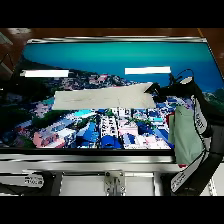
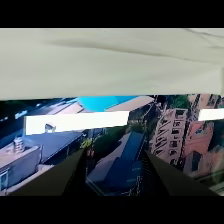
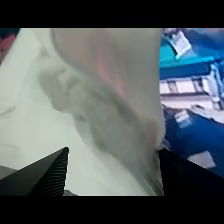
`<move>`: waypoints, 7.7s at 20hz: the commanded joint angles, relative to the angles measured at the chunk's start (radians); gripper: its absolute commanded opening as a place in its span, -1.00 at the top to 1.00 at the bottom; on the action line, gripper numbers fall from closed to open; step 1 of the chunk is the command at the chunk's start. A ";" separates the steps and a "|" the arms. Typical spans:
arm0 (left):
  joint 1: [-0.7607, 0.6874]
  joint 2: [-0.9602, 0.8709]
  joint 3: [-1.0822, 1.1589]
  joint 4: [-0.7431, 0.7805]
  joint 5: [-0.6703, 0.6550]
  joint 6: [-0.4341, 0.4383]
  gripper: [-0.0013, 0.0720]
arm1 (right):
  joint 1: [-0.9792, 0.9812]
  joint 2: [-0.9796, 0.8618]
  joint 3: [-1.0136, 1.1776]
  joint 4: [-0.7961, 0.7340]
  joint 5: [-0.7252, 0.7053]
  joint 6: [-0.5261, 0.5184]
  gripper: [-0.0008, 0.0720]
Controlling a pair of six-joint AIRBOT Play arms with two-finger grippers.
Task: Fold the shirts.
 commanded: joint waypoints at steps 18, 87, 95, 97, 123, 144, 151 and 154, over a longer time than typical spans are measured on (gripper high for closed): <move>-0.793 -0.268 0.002 -0.354 0.756 0.015 0.71 | -0.016 0.510 0.000 -0.052 0.279 0.080 0.84; -0.207 0.269 0.018 0.049 0.386 -0.014 0.86 | 0.211 0.230 0.050 0.061 0.207 -0.013 0.84; -0.207 0.269 0.018 0.049 0.386 0.015 0.86 | -0.112 0.515 0.362 -0.259 0.504 0.240 0.84; -0.207 0.269 0.018 0.049 0.386 0.015 0.86 | -0.202 0.546 0.393 -0.305 0.549 0.240 0.84; -0.206 0.268 0.018 0.050 0.394 0.065 0.86 | -0.436 0.895 -0.230 -0.736 0.738 0.389 0.84; -0.395 0.227 0.023 0.497 0.154 -0.021 0.86 | -0.418 1.028 -0.108 -0.822 0.244 0.337 -0.82; -0.611 0.103 0.022 0.724 -0.029 -0.191 -0.95 | 0.024 0.816 -0.106 -0.621 0.433 0.286 -0.89; -0.610 0.107 0.022 0.711 -0.022 -0.211 -0.95 | 0.145 0.728 -0.106 -0.635 0.444 0.256 -0.89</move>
